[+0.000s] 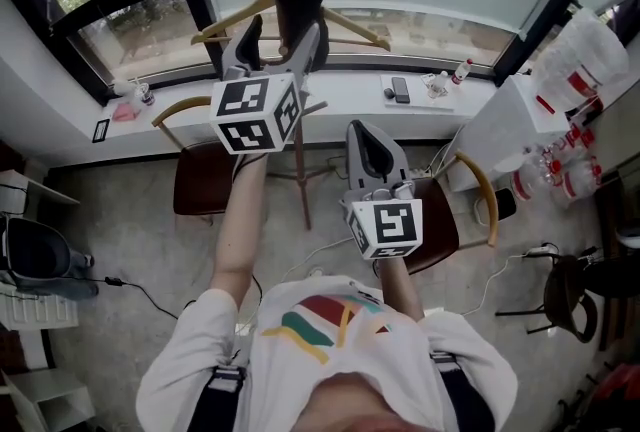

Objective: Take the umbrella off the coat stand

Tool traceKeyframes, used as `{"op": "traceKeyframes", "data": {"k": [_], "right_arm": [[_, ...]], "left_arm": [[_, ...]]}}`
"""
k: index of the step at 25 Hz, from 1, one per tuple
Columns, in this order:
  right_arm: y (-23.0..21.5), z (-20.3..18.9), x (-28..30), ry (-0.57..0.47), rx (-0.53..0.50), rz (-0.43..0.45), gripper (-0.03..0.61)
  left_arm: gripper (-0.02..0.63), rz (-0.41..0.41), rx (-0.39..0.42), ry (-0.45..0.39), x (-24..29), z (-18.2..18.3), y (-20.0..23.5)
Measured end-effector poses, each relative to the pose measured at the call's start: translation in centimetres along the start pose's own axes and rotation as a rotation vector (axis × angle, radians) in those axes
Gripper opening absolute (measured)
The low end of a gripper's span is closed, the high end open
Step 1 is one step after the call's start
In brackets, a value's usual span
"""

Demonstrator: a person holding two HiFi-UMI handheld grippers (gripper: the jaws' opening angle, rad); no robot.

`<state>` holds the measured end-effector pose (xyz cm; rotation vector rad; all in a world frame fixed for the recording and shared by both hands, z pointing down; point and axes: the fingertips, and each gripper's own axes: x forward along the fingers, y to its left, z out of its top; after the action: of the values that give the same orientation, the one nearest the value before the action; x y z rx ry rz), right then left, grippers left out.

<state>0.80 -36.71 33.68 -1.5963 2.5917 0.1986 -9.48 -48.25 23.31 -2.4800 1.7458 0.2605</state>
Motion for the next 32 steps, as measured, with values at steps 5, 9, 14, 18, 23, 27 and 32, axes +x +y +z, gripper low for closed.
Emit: {"op": "traceKeyframes", "data": {"k": [5, 9, 14, 18, 23, 27, 32], "right_arm": [[-0.1, -0.1, 0.0, 0.003, 0.005, -0.008, 0.0], [-0.5, -0.2, -0.2, 0.004, 0.011, -0.02, 0.0], [-0.5, -0.5, -0.4, 0.013, 0.013, -0.038, 0.0], [-1.1, -0.7, -0.7, 0.021, 0.016, -0.057, 0.0], [-1.6, -0.9, -1.0, 0.028, 0.019, -0.072, 0.0], [-1.4, -1.3, -1.0, 0.036, 0.029, -0.07, 0.0], [-1.3, -1.4, -1.2, 0.04, 0.031, -0.072, 0.0]], "left_arm": [[0.321, -0.015, 0.011, 0.055, 2.4, -0.8, -0.3], [0.321, -0.022, 0.007, 0.078, 3.4, -1.4, -0.7], [0.321, -0.024, 0.01, 0.094, 4.2, -1.9, -0.3], [0.319, -0.025, 0.006, 0.101, 4.7, -2.0, -0.3], [0.319, -0.022, 0.008, 0.12, 5.3, -2.5, -0.1], [0.319, -0.029, 0.003, 0.155, 5.7, -3.6, 0.2], [0.319, -0.037, 0.005, 0.167, 5.9, -4.3, 0.3]]}}
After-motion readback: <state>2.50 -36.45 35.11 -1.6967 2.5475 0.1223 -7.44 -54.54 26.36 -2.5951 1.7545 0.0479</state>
